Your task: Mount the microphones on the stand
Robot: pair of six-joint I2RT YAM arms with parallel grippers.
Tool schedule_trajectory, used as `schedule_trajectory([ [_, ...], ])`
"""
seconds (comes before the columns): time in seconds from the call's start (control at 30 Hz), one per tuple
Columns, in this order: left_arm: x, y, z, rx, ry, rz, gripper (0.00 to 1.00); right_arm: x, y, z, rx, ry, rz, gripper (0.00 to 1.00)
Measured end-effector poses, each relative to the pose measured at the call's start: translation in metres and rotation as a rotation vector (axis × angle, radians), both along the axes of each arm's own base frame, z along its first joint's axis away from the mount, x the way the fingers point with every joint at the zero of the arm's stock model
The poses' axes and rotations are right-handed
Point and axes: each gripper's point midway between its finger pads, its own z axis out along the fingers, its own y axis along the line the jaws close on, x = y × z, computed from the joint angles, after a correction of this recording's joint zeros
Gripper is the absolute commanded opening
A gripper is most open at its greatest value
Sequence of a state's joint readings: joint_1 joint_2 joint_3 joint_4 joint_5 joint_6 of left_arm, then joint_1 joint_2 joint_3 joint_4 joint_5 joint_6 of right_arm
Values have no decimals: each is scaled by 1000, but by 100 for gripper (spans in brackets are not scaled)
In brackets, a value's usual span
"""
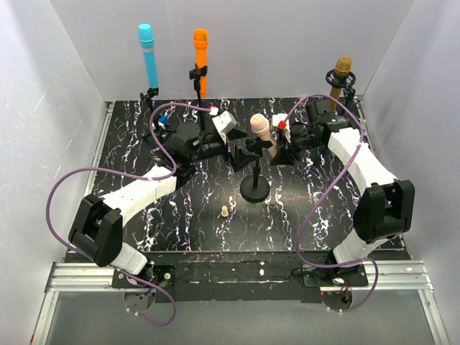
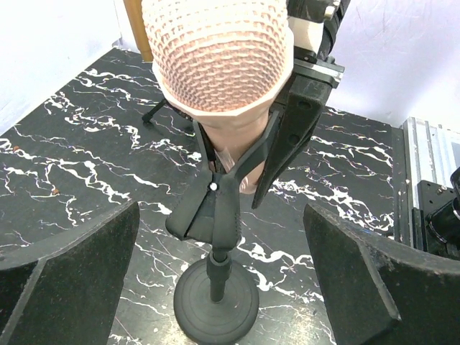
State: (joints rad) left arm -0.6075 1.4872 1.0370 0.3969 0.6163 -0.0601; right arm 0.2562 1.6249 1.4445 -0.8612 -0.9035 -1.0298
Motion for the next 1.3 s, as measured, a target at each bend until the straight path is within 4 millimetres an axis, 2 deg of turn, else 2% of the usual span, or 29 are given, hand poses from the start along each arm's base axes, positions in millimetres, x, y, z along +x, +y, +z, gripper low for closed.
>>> schedule_trajectory([
  [0.07,0,1,1,2,-3,2,98,0,-3,1,-8,2,-18,25],
  [0.37,0,6,1,13,-5,20,98,0,-12,5,-15,24,-78,61],
  [0.53,-5,12,7,9,-21,32,98,-1,-12,16,8,9,-91,71],
  [0.87,-28,33,17,1,-52,47,98,-8,-19,31,53,-12,-103,76],
  [1.07,-51,52,11,7,-40,67,98,-18,-19,47,82,-51,-83,78],
  [1.23,-72,71,9,-4,-38,93,98,-20,-19,49,82,-69,-50,78],
  [1.3,-81,79,9,-13,-39,103,98,-17,-17,56,89,-76,-35,78],
])
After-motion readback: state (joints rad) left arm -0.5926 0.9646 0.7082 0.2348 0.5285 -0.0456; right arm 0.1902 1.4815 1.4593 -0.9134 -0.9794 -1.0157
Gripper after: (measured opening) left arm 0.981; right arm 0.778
